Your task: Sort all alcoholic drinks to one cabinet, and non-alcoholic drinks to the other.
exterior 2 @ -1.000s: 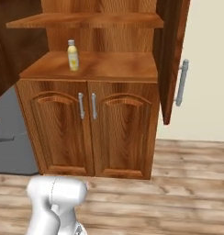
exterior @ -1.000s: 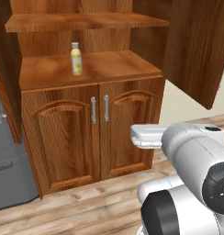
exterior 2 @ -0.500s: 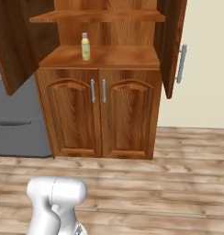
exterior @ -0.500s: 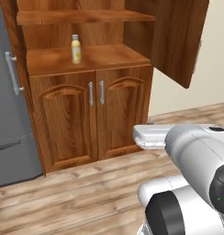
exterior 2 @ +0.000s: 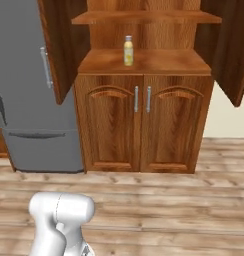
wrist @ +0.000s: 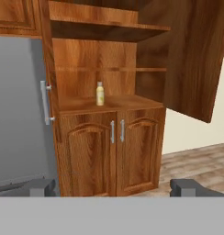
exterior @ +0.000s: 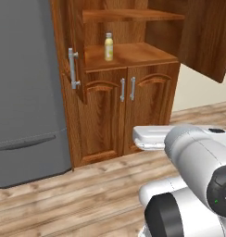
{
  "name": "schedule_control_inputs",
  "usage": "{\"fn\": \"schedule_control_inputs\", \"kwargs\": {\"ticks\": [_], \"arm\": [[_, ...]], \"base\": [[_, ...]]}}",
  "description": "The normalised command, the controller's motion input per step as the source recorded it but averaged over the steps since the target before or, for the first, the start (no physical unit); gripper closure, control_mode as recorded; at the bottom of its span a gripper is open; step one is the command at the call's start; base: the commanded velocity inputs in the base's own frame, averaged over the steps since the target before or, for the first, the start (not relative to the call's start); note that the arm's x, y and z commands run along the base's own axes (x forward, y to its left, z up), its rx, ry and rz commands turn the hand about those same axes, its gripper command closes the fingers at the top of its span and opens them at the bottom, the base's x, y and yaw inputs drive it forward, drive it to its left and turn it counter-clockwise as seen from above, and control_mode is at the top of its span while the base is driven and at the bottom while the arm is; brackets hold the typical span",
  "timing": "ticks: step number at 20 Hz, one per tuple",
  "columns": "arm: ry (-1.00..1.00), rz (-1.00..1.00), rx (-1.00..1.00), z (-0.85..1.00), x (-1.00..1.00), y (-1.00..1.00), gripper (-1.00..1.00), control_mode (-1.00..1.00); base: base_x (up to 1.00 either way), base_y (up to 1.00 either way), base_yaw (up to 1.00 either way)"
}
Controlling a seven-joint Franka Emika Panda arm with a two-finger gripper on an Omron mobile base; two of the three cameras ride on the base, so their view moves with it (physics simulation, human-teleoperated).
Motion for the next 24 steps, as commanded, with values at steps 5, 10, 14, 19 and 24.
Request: {"fn": "schedule_control_inputs", "kwargs": {"ticks": [5, 10, 14, 19, 24], "arm": [[0.0, 0.0, 0.0, 0.0, 0.0, 0.0, -1.0, 1.0], [0.0, 0.0, 0.0, 0.0, 0.0, 0.0, -1.0, 1.0], [0.0, 0.0, 0.0, 0.0, 0.0, 0.0, -1.0, 1.0], [0.0, 0.0, 0.0, 0.0, 0.0, 0.0, -1.0, 1.0], [0.0, 0.0, 0.0, 0.0, 0.0, 0.0, -1.0, 1.0]], "base": [[-0.19, 0.88, -0.05], [-0.02, 0.97, -0.04], [0.0, 0.99, -0.02], [0.0, 0.93, -0.01], [0.09, 0.99, -0.03]]}}
